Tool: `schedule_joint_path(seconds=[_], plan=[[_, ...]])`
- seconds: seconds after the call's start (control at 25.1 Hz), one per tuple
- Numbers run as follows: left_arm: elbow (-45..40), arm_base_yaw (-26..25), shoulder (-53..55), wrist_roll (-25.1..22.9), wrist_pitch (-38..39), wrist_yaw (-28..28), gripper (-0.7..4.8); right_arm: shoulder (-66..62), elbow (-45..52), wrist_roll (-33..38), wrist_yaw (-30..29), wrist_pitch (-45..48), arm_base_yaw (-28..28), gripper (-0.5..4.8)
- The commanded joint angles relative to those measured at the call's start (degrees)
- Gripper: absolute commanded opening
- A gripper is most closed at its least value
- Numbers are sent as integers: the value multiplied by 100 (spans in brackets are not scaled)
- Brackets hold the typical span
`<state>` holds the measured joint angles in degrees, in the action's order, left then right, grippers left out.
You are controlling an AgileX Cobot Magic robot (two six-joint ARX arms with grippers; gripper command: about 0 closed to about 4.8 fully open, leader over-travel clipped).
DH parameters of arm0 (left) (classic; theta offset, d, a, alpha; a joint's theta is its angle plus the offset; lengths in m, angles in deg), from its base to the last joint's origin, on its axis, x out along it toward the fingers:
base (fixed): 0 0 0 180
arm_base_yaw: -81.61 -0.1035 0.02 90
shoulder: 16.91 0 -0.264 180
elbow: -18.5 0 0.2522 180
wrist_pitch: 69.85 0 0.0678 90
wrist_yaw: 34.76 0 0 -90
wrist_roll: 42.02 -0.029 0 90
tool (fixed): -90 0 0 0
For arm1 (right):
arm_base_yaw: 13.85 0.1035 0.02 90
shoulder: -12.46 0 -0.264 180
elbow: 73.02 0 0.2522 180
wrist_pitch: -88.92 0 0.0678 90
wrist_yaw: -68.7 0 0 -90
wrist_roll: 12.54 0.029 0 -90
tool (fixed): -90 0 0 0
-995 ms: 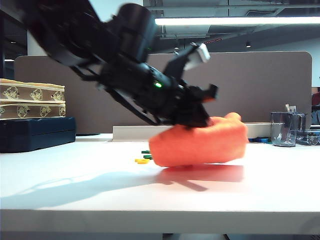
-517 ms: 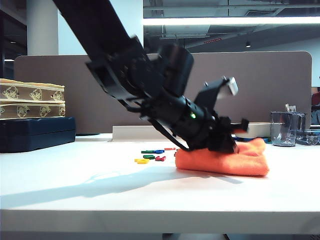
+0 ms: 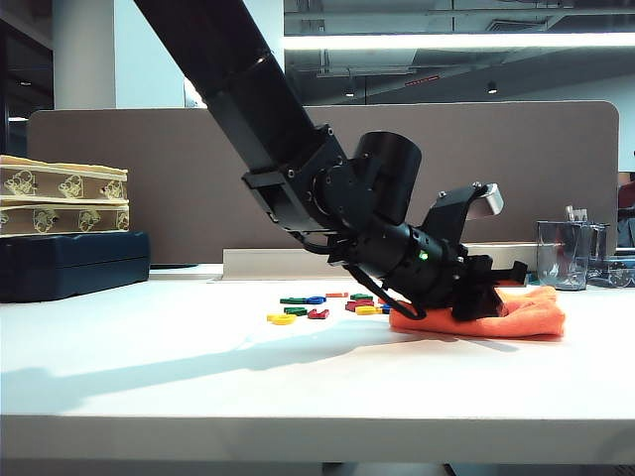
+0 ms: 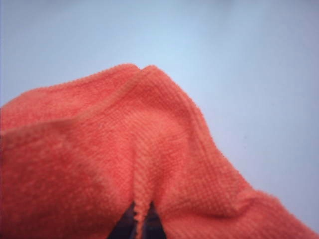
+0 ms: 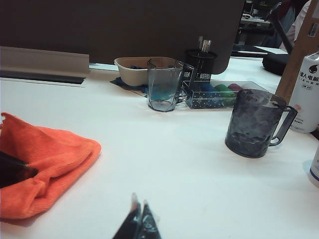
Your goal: Use an orange cloth to wipe the letter magnets on the table away for a distance.
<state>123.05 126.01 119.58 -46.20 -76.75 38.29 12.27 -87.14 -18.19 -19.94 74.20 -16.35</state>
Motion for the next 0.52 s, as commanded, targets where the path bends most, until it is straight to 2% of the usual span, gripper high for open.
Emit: schedule_joint_path(seconds=[0.04,0.28,0.52], plan=[[136,-33,31,118,319,162,-6,13,33,9,-4,83,0,0],[199,-133,-2,125,387,428,-6,13,33,9,-4,81,0,0],[455,-212,-59,120,887,754,-6,13,33,9,-4,79,2,0]])
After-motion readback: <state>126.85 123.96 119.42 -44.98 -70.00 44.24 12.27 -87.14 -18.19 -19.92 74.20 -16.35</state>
